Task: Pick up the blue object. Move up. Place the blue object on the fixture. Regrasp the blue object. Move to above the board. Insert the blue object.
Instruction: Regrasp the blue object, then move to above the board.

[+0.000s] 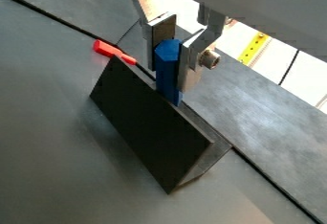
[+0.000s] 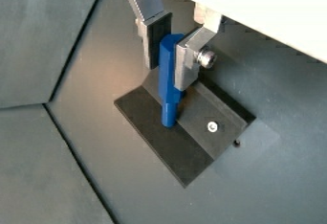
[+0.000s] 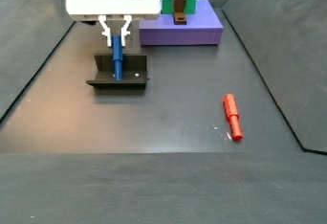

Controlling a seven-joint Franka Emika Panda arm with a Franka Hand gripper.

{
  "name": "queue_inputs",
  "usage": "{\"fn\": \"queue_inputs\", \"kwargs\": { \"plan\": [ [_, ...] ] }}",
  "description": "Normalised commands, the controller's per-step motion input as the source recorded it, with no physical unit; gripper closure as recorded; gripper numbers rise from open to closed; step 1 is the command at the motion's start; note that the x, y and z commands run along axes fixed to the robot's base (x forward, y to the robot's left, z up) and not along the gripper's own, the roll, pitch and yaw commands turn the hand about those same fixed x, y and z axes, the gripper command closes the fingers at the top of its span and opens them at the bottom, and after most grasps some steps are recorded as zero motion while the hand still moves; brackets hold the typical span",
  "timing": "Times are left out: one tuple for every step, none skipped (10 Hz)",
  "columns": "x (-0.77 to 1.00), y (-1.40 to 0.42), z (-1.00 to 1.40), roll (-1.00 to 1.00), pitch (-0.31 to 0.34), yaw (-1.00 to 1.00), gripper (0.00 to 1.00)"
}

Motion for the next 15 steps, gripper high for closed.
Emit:
{"fn": "queue_inputs", "kwargs": {
  "plan": [
    [0.00,0.00,0.00,0.00,0.000,0.00,1.00],
    [0.00,0.00,0.00,0.00,0.000,0.00,1.00],
    [0.00,0.00,0.00,0.00,0.000,0.00,1.00],
    [0.00,0.00,0.00,0.00,0.000,0.00,1.00],
    [0.00,0.00,0.00,0.00,0.000,0.00,1.00],
    [0.00,0.00,0.00,0.00,0.000,0.00,1.00],
    [0.00,0.00,0.00,0.00,0.000,0.00,1.00],
    [0.00,0.00,0.00,0.00,0.000,0.00,1.00],
    [0.00,0.00,0.00,0.00,0.000,0.00,1.00],
    [0.00,0.00,0.00,0.00,0.000,0.00,1.00],
    [0.00,0.00,1.40,0.00,0.000,0.00,1.00],
    [0.02,-0.04,1.40,-0.04,-0.038,0.02,1.00],
    [-0.01,-0.02,1.40,-0.08,-0.053,0.02,1.00],
    [0.00,-0.01,1.40,-0.04,-0.047,0.00,1.00],
    [0.01,-0.04,1.40,-0.01,0.000,-0.02,1.00]
  ]
}}
